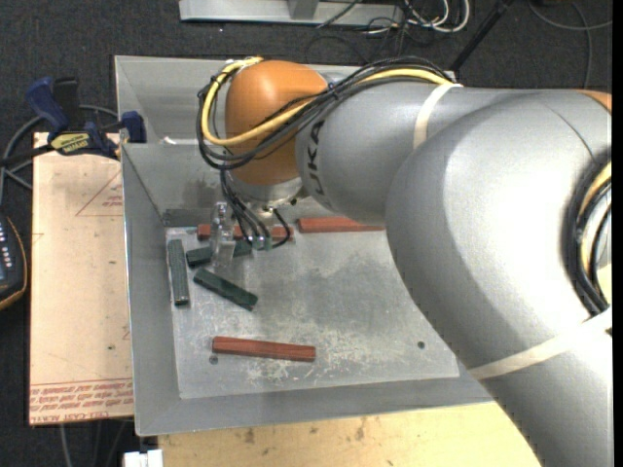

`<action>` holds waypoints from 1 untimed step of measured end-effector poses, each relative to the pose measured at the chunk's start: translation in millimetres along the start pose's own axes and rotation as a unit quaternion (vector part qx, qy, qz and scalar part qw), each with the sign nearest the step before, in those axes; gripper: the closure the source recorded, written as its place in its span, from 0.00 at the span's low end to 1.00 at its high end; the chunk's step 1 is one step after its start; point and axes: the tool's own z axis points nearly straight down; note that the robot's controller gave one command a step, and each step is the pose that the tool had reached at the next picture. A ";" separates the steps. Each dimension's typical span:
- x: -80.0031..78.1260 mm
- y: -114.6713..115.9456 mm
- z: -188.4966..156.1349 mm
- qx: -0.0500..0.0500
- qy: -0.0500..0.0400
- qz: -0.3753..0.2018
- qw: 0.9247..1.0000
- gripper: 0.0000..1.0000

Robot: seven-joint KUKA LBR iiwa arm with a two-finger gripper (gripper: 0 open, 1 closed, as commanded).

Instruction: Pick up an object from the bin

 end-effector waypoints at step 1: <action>10.3 -4.0 -83.4 -0.001 -0.003 0.011 1.000 1.00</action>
Offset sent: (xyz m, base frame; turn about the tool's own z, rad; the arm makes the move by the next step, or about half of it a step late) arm -0.0133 -0.0048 0.0775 0.0234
